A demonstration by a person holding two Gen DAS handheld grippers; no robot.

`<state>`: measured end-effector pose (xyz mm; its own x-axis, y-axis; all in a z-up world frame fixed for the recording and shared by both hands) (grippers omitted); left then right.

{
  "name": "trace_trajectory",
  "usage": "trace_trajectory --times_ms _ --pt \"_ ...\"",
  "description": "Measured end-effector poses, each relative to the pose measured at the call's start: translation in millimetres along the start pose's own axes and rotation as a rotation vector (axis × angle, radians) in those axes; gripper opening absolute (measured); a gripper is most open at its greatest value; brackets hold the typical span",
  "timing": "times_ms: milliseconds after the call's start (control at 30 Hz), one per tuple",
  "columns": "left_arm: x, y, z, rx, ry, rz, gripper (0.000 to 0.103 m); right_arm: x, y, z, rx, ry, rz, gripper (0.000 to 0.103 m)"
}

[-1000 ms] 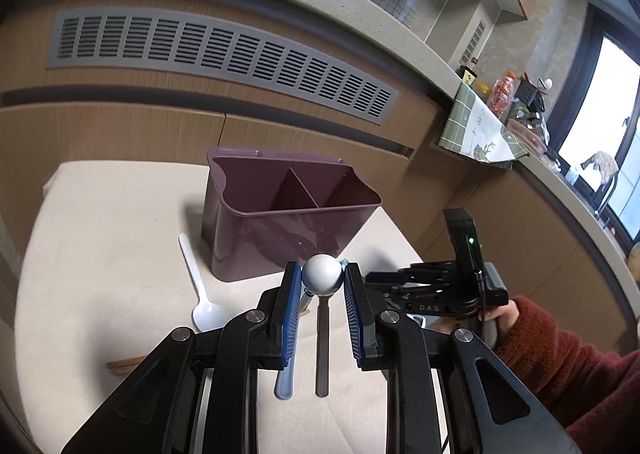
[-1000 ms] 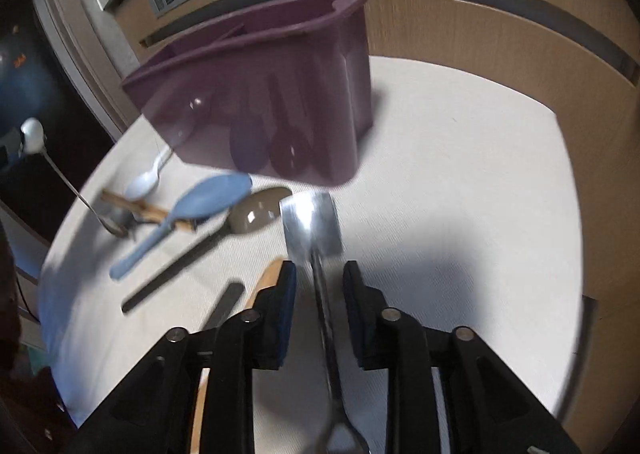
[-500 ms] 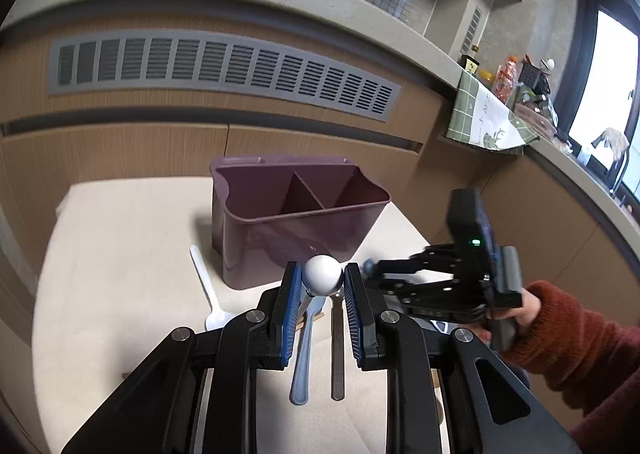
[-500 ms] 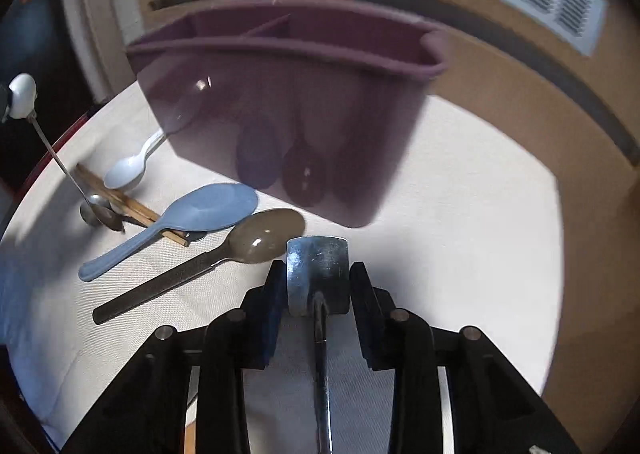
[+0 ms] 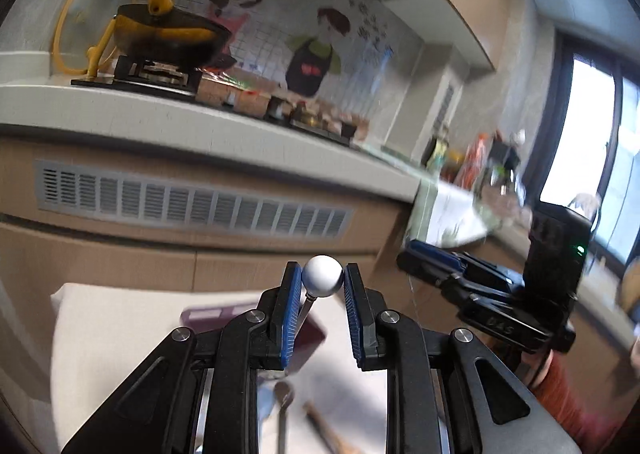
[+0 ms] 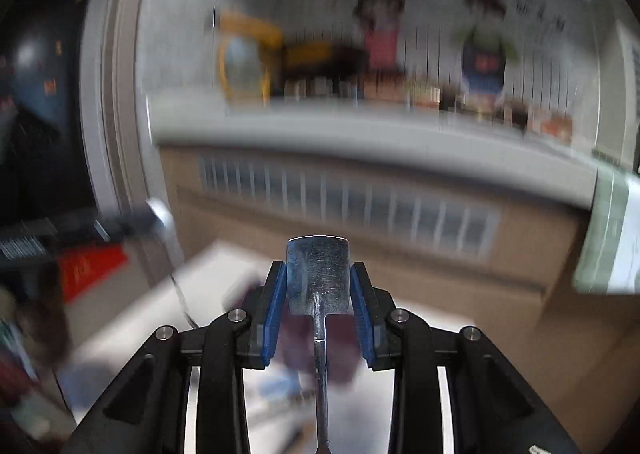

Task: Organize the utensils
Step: 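Carry the spatula and ball spoon over the maroon caddy and open both tools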

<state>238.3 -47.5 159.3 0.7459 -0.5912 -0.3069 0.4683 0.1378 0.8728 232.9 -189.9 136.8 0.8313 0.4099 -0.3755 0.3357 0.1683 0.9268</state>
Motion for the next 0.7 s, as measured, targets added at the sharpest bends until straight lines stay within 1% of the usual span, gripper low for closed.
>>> trace_trajectory --times_ms 33,100,200,267,367,400,467,567,700 --pt "4 7 -2 -0.019 -0.008 0.003 0.023 -3 19 1 0.016 0.012 0.047 0.029" --pt "12 14 -9 -0.043 -0.008 0.017 0.023 5 37 3 0.048 0.04 0.112 0.029" --pt "28 13 -25 -0.049 0.002 0.021 0.023 30 35 6 0.07 0.04 0.151 0.029" --pt "42 8 -38 -0.059 0.006 0.003 0.023 53 26 9 0.071 0.018 0.154 0.029" --pt "66 -1 -54 -0.089 0.003 -0.036 0.023 83 18 17 0.101 0.021 0.143 0.029" --pt "72 -4 -60 -0.103 -0.002 -0.046 0.023 84 17 24 0.11 0.023 0.143 0.029" --pt "84 -8 -69 -0.121 -0.008 -0.062 0.023 106 10 31 0.126 0.023 0.132 0.029" --pt "97 -14 -80 -0.133 -0.006 -0.077 0.023 128 0 40 0.137 0.013 0.121 0.029" --pt "108 -28 -90 -0.147 -0.016 -0.103 0.022 143 -17 42 0.121 -0.012 0.114 0.029"
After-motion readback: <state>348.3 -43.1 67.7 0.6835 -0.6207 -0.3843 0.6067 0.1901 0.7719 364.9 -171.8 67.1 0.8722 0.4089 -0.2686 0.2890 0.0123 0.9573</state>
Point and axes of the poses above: each gripper's, at about its wrist camera, not at the fingertips, and x roughly the way its jaws point, z to its right, y to its top, the point moved 9 cm from there along x, roughly the way its jaws point, and after that the axes turned 1 degree about y, right-handed, at the moved point
